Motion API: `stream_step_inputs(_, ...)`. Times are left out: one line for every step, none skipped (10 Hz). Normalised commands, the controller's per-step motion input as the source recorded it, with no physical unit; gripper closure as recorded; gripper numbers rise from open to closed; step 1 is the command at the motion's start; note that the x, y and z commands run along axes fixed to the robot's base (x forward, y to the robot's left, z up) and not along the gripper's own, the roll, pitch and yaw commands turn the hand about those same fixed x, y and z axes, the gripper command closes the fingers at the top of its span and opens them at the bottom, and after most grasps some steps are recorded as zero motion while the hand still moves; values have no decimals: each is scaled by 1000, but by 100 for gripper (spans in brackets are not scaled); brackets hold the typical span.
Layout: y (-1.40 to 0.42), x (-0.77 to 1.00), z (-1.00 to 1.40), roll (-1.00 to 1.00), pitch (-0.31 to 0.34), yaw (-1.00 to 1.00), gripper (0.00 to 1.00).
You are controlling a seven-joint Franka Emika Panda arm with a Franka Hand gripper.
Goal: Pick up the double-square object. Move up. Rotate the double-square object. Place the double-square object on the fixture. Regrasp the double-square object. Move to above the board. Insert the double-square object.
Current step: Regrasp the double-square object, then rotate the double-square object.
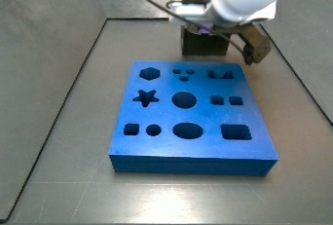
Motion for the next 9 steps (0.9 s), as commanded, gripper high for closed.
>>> stream_step_inputs(1,76,-296,63,20,10,0)
stream_step_inputs(-8,32,-180,56,25,25,0)
stream_step_inputs(0,0,0,0,0,0,100)
stream_step_inputs(117,-1000,982,0,0,0,100)
stream_step_inputs(112,-1000,984,-28,-23,4,100)
stream_step_inputs(107,-1000,978,-61,-42,12,100)
stream_step_inputs(101,-1000,970,-77,-48,17,100)
stream_step_inputs(92,-1000,950,-90,-61,11,100)
stream_step_inputs(88,-1000,934,-97,-71,2,100)
